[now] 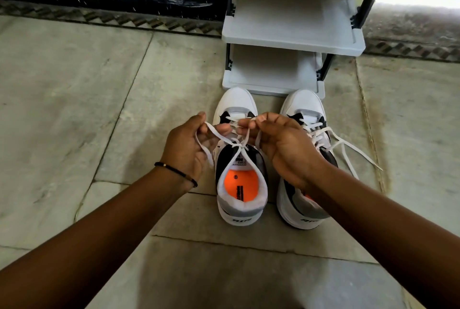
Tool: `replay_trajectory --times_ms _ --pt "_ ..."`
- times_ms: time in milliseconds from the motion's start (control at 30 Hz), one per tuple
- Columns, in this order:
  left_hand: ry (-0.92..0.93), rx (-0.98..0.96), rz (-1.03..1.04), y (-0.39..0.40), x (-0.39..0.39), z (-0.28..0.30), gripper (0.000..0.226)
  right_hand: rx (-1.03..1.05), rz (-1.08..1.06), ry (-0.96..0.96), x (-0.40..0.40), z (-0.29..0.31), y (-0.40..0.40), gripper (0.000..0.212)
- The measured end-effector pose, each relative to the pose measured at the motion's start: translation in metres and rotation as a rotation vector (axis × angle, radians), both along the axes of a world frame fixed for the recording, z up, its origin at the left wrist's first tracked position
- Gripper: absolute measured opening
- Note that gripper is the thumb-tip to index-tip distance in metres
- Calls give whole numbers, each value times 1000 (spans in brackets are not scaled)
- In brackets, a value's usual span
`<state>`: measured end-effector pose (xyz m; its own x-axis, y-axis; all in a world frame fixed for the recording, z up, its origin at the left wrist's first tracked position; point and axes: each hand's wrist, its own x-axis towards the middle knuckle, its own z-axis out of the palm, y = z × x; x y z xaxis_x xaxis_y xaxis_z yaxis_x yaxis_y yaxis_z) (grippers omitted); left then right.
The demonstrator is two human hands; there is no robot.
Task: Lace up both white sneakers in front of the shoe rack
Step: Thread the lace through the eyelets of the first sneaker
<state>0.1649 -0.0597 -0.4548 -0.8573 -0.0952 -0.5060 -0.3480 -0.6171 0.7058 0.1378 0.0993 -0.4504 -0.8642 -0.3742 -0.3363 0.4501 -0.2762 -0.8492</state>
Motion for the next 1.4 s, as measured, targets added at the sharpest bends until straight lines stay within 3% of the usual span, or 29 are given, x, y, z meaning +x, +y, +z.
replay_trajectory --times_ms 100,300,567,867,1133,1267,1400 --pt "74 59 11 7 -5 -4 39 -49 21 -57 -5 -2 -6 28" --pt "220 -88 -107 9 -1 -16 29 -128 12 -165 -6 -10 -4 17" --pt "405 -362 -286 6 6 -17 25 -68 69 -58 -5 -11 3 24" --pt "318 -381 -364 -1 13 -13 25 14 137 -5 -11 -12 2 25" --pt "265 -353 -435 -3 7 -10 19 362 63 245 -20 -12 -5 13" --pt "204 -338 -424 -2 5 -9 38 489 163 468 -20 -10 -4 12" --pt "194 -362 -466 -2 4 -6 36 659 410 703 -25 1 3 15"
